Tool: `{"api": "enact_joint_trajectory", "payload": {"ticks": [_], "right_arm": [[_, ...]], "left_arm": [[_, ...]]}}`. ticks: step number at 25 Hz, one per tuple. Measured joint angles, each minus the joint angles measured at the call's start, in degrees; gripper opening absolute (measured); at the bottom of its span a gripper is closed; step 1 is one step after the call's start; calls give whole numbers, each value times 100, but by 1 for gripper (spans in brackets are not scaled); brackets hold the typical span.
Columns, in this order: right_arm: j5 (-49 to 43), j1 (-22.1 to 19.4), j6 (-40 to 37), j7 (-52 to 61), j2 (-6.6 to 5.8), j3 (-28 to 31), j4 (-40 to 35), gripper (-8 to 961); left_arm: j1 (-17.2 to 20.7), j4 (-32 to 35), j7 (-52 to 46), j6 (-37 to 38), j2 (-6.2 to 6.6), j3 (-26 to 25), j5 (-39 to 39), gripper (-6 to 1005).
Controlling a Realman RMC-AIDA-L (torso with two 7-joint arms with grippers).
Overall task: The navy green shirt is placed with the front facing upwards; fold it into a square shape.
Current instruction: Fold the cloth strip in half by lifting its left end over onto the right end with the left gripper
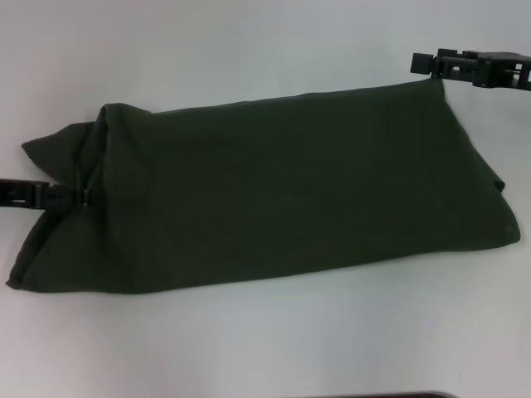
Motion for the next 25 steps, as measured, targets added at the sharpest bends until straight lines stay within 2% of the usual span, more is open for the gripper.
{"api": "enact_joint_trajectory", "payload": {"ticks": [14,18,25], "right_arm": [[0,-8,35,-18,-9,13,17,845],[0,-9,36,-21,-9,21,16,841],[0,-9,36,-4,-9,49,2,832]], "left_arm": [[-111,7,115,215,-58,-7,-349,880],[-79,-11,122,-38,-91,21,-319,871],[8,-3,104,-248,-76,33,-269,872]]}}
